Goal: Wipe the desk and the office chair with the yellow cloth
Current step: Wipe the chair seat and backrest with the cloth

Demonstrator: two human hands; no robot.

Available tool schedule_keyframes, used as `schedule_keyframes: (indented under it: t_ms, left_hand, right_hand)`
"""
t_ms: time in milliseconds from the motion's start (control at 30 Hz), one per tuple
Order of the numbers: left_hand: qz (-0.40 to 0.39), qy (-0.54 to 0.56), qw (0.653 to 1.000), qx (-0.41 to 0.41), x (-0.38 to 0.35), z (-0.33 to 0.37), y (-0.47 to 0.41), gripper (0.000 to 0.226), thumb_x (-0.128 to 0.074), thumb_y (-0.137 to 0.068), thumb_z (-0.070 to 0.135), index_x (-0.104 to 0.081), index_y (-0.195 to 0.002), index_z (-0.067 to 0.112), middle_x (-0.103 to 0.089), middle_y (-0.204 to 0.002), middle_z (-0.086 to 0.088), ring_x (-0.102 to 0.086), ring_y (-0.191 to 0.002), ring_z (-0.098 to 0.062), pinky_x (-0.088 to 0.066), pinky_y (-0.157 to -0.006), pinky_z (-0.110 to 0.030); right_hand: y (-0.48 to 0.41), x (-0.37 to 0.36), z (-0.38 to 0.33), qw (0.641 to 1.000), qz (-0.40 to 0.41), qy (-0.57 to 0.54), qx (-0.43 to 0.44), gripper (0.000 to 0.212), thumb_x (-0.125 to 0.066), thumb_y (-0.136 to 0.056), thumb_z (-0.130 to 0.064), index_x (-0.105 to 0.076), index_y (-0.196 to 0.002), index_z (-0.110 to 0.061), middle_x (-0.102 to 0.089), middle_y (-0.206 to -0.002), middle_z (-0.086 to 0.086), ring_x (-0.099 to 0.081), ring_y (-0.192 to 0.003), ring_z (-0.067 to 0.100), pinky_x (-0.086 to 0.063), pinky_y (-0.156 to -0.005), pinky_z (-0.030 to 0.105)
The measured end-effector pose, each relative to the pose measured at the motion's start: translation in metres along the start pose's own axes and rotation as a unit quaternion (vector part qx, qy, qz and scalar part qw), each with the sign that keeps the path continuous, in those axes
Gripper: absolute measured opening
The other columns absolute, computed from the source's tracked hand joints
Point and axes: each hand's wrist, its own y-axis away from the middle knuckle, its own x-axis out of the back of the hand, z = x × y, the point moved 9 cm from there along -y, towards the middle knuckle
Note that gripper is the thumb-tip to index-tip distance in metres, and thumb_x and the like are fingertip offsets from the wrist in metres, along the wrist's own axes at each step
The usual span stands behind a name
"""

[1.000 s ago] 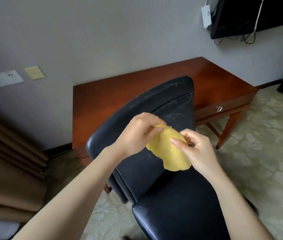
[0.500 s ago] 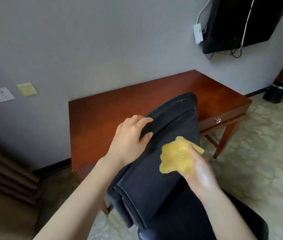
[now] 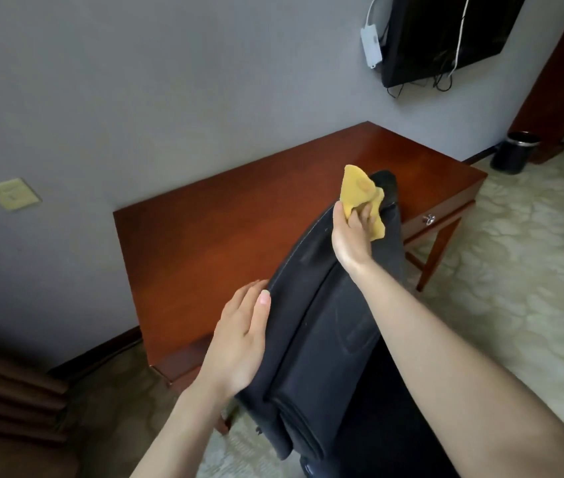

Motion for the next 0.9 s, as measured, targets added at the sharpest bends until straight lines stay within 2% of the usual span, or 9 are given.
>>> schedule_keyframes:
  t_ms: [100, 200, 300, 400, 467, 533, 667, 767, 900]
  left_hand:
    - [-0.020, 0.026, 0.999, 0.003, -0.004, -0.004, -0.001, 0.065, -0.013, -0.090, 0.057, -0.046, -0.136, 0.026, -0.046, -0.137, 0.014, -0.037, -0.129, -0.002, -0.025, -0.110, -0.023]
    - [-0.039, 0.028, 0.999, -0.001, -0.007, -0.006, -0.002, 0.065, -0.011, -0.091, 0.060, -0.042, -0.139, 0.029, -0.045, -0.139, 0.015, -0.037, -0.130, -0.002, -0.028, -0.111, -0.028]
    - [-0.044, 0.020, 0.999, -0.015, -0.007, -0.003, -0.003, 0.065, -0.012, -0.092, 0.059, -0.040, -0.141, 0.027, -0.046, -0.140, 0.012, -0.038, -0.131, -0.005, -0.031, -0.111, -0.033]
    - [-0.043, 0.018, 0.999, -0.021, -0.006, -0.002, -0.003, 0.060, -0.014, -0.095, 0.054, -0.042, -0.139, 0.025, -0.050, -0.136, 0.008, -0.043, -0.128, -0.010, -0.034, -0.108, -0.038]
    - [-0.049, 0.021, 0.998, -0.025, -0.006, 0.001, -0.001, 0.054, -0.016, -0.097, 0.050, -0.044, -0.136, 0.026, -0.053, -0.132, 0.009, -0.046, -0.124, -0.008, -0.036, -0.106, -0.037]
    - [-0.045, 0.018, 0.998, -0.035, -0.005, 0.005, 0.002, 0.044, -0.019, -0.100, 0.045, -0.047, -0.130, 0.030, -0.055, -0.125, 0.016, -0.049, -0.117, -0.003, -0.038, -0.102, -0.031]
    - [-0.018, -0.066, 0.997, -0.035, -0.003, 0.007, 0.002, 0.050, -0.016, -0.099, 0.044, -0.040, -0.140, 0.029, -0.051, -0.134, 0.013, -0.044, -0.124, -0.009, -0.027, -0.099, -0.015]
    - [0.005, -0.124, 0.992, -0.011, -0.002, 0.004, 0.004, 0.064, -0.010, -0.093, 0.051, -0.034, -0.146, 0.025, -0.049, -0.140, 0.003, -0.041, -0.129, -0.017, -0.025, -0.097, -0.018]
    - [0.037, -0.163, 0.986, 0.018, 0.002, 0.006, 0.006, 0.070, -0.008, -0.088, 0.055, -0.037, -0.145, 0.027, -0.056, -0.131, -0.002, -0.045, -0.123, -0.022, -0.030, -0.088, -0.024]
  right_hand:
    - [0.033, -0.015, 0.001, 0.997, 0.002, -0.006, 0.075, 0.060, -0.022, -0.101, -0.045, 0.001, -0.152, -0.022, 0.016, -0.158, -0.006, 0.017, -0.143, 0.011, -0.001, -0.108, 0.027]
    - [0.075, -0.031, 0.007, 0.995, -0.014, -0.034, 0.090, 0.061, -0.023, -0.101, -0.042, 0.006, -0.152, -0.024, 0.011, -0.159, -0.008, 0.013, -0.143, 0.003, 0.000, -0.109, 0.020]
    - [0.114, -0.041, 0.002, 0.991, -0.018, -0.071, 0.113, 0.059, -0.027, -0.102, -0.036, 0.001, -0.152, -0.022, 0.005, -0.160, -0.006, 0.006, -0.144, 0.004, -0.004, -0.119, 0.028]
    - [0.148, -0.049, -0.001, 0.987, -0.020, -0.087, 0.135, 0.059, -0.028, -0.099, -0.038, -0.009, -0.152, -0.020, -0.006, -0.159, -0.004, -0.001, -0.146, 0.008, -0.011, -0.119, 0.036]
    - [0.171, -0.054, -0.012, 0.977, -0.030, -0.077, 0.198, 0.055, -0.028, -0.099, -0.037, -0.011, -0.151, -0.029, -0.007, -0.159, -0.008, -0.002, -0.146, 0.011, -0.012, -0.119, 0.035]
    - [0.184, -0.058, -0.015, 0.966, -0.050, -0.046, 0.248, 0.054, -0.026, -0.100, -0.039, -0.002, -0.147, -0.046, 0.003, -0.158, -0.017, 0.005, -0.146, 0.013, -0.008, -0.120, 0.032]
    - [0.159, -0.057, -0.005, 0.963, -0.097, 0.039, 0.248, 0.050, -0.015, -0.095, -0.049, 0.010, -0.139, -0.047, 0.021, -0.149, -0.024, 0.025, -0.141, 0.006, 0.006, -0.119, 0.039]
    - [0.121, -0.046, -0.008, 0.967, -0.090, 0.027, 0.238, 0.049, -0.017, -0.100, -0.047, 0.021, -0.127, -0.060, 0.027, -0.144, -0.030, 0.030, -0.137, 0.002, 0.010, -0.118, 0.035]
    - [0.060, -0.028, -0.014, 0.972, -0.089, 0.025, 0.214, 0.054, -0.022, -0.103, -0.040, 0.022, -0.123, -0.065, 0.024, -0.152, -0.020, 0.030, -0.138, 0.011, 0.013, -0.114, 0.033]
